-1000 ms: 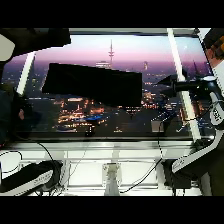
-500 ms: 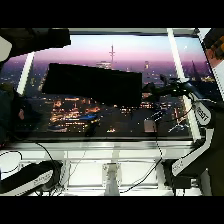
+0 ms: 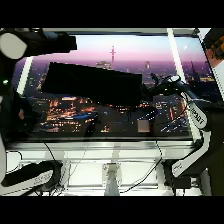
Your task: Fold the clothes and pants, and hang the long-sleeved shirts on hangers.
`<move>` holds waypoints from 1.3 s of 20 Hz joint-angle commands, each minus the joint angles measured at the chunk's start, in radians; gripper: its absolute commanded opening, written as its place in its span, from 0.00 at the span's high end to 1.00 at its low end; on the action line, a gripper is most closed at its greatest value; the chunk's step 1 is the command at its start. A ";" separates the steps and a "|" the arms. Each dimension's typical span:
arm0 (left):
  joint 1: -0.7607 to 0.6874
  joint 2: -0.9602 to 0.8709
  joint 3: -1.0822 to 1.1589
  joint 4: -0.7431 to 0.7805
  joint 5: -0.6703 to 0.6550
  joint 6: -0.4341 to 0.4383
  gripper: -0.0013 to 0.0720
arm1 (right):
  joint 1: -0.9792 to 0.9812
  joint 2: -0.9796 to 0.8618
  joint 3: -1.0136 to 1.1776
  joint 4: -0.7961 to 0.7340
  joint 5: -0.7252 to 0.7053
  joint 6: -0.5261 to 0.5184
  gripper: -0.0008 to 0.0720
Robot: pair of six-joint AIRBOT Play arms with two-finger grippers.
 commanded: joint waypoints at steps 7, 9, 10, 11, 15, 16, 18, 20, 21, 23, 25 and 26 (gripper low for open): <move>-0.140 -0.362 0.000 -0.056 -0.029 0.000 0.97 | -0.207 0.339 0.000 -0.303 0.227 0.087 0.97; -0.195 -0.424 0.000 -0.056 -0.025 -0.005 0.97 | -0.286 0.392 0.000 -0.308 0.246 0.085 0.97; -0.223 -0.453 0.000 -0.056 -0.018 -0.019 0.97 | -0.324 0.414 0.000 -0.309 0.261 0.080 0.97; -0.250 -0.480 0.000 -0.056 0.001 -0.033 0.97 | -0.362 0.437 0.000 -0.310 0.273 0.068 0.97; -0.358 -0.572 0.000 -0.057 0.110 -0.080 0.97 | -0.479 0.489 0.002 -0.303 0.312 0.056 0.97; -0.382 -0.593 0.000 -0.056 0.127 -0.099 0.97 | -0.496 0.492 0.010 -0.285 0.317 0.056 0.97; -0.420 -0.628 0.000 -0.057 0.147 -0.109 0.97 | -0.509 0.493 0.051 -0.229 0.334 0.057 0.97; -0.447 -0.656 0.000 -0.057 0.161 -0.110 0.97 | -0.508 0.492 0.118 -0.153 0.338 0.057 0.97; -0.453 -0.665 0.000 -0.061 0.180 -0.110 0.97 | -0.508 0.492 0.151 -0.109 0.337 0.058 0.97; -0.453 -0.665 0.000 -0.060 0.243 -0.135 0.97 | -0.505 0.492 0.209 -0.042 0.337 0.060 0.97; -0.424 -0.618 0.000 -0.019 0.305 -0.151 0.97 | -0.483 0.491 0.242 -0.037 0.336 0.066 0.97; -0.398 -0.573 0.000 0.055 0.313 -0.151 0.97 | -0.461 0.490 0.243 -0.036 0.330 0.068 0.97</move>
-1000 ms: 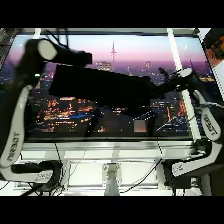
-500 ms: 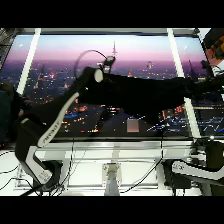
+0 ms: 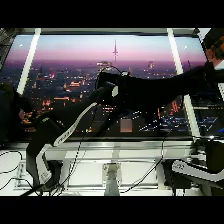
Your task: Fold the clothes and pants, and hang the long-sleeved shirts on hangers.
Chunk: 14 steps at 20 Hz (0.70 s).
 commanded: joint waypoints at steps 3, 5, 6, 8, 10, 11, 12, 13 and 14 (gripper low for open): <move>0.135 0.193 0.001 0.376 0.006 -0.067 0.97 | 0.157 -0.019 0.044 0.029 -0.063 0.008 0.97; 0.234 0.289 0.001 0.410 -0.045 -0.071 0.97 | 0.289 -0.055 0.044 0.026 -0.144 0.008 0.97; 0.275 0.327 0.001 0.410 -0.055 -0.071 0.97 | 0.370 -0.086 0.044 0.025 -0.183 0.008 0.97; 0.345 0.396 0.001 0.410 -0.057 -0.071 0.97 | 0.539 -0.167 0.044 0.026 -0.250 0.008 0.97; 0.393 0.447 0.001 0.410 -0.065 -0.071 0.97 | 0.715 -0.268 0.048 0.035 -0.369 0.008 0.98; 0.409 0.465 0.001 0.409 -0.079 -0.071 0.97 | 0.795 -0.326 0.066 0.040 -0.443 0.008 0.97; 0.422 0.476 0.001 0.406 -0.100 -0.071 0.97 | 0.872 -0.394 0.107 0.042 -0.509 0.008 0.97; 0.429 0.480 0.001 0.404 -0.124 -0.071 0.97 | 0.931 -0.453 0.158 0.041 -0.565 0.008 0.96; 0.433 0.481 0.001 0.403 -0.148 -0.072 0.97 | 0.979 -0.509 0.222 0.040 -0.611 0.013 0.77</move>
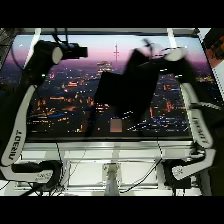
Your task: Fold the clothes and pants, and hang the long-sleeved shirts on hangers.
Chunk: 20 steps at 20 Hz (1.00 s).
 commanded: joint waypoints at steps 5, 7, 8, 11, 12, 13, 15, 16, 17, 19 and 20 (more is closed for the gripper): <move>0.060 0.050 0.000 0.008 -0.054 -0.002 0.97 | 0.177 -0.203 0.307 -0.185 -0.040 0.114 0.40; 0.063 0.069 0.000 0.008 -0.055 -0.001 0.97 | 0.106 -0.201 0.367 -0.288 0.116 0.139 0.55; 0.064 0.082 0.000 0.008 -0.055 -0.001 0.97 | 0.063 -0.200 0.384 -0.319 0.183 0.150 0.88; 0.065 0.154 0.000 0.008 -0.063 0.000 0.97 | -0.115 -0.195 0.381 -0.315 0.329 0.111 0.97; 0.065 0.188 0.000 0.008 -0.066 0.000 0.97 | -0.174 -0.195 0.367 -0.279 0.370 0.075 0.97; 0.065 0.232 0.000 0.008 -0.069 0.001 0.97 | -0.236 -0.195 0.340 -0.203 0.407 0.025 0.97; 0.065 0.311 0.000 0.008 -0.074 0.000 0.97 | -0.335 -0.195 0.252 -0.018 0.476 -0.042 0.97; 0.064 0.350 0.000 0.008 -0.074 0.000 0.97 | -0.370 -0.195 0.200 0.018 0.485 -0.043 0.97; 0.064 0.381 0.000 0.009 -0.074 0.001 0.97 | -0.402 -0.195 0.143 0.025 0.442 -0.030 0.85; 0.065 0.435 0.000 0.009 -0.074 0.003 0.90 | -0.430 -0.196 0.039 -0.011 0.360 0.029 0.11; 0.065 0.456 0.000 0.009 -0.074 0.003 0.74 | -0.430 -0.204 0.001 -0.029 0.349 0.044 0.08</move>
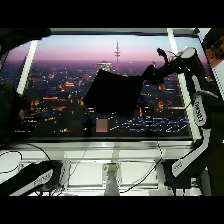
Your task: Fold the clothes and pants, and hang the long-sleeved shirts on hangers.
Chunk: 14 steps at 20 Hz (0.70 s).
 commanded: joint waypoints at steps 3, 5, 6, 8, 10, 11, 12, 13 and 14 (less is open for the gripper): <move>0.001 0.117 0.000 0.000 -0.001 0.003 0.51 | -0.043 -0.052 -0.203 0.022 -0.030 0.038 0.07; 0.001 0.127 0.000 -0.001 -0.001 0.002 0.51 | -0.030 -0.085 -0.219 0.040 -0.023 0.039 0.05; 0.001 0.127 0.000 -0.001 -0.001 0.002 0.51 | -0.021 -0.102 -0.219 0.061 -0.023 0.039 0.05; -0.001 0.127 0.000 -0.001 -0.001 0.002 0.51 | 0.005 -0.125 -0.219 0.088 -0.026 0.037 0.05; -0.001 0.127 0.000 -0.001 -0.001 0.002 0.51 | 0.044 -0.139 -0.219 0.095 -0.037 0.028 0.05; -0.001 0.127 0.000 -0.001 -0.001 0.002 0.51 | 0.063 -0.139 -0.218 0.098 -0.042 0.013 0.05; -0.001 0.127 0.000 -0.001 -0.001 0.002 0.51 | 0.080 -0.138 -0.216 0.102 -0.042 0.003 0.06; -0.001 0.126 0.000 -0.001 -0.001 0.002 0.51 | 0.093 -0.138 -0.216 0.109 -0.046 0.003 0.06; -0.001 0.125 0.000 -0.001 -0.001 0.002 0.51 | 0.105 -0.138 -0.216 0.110 -0.052 0.003 0.06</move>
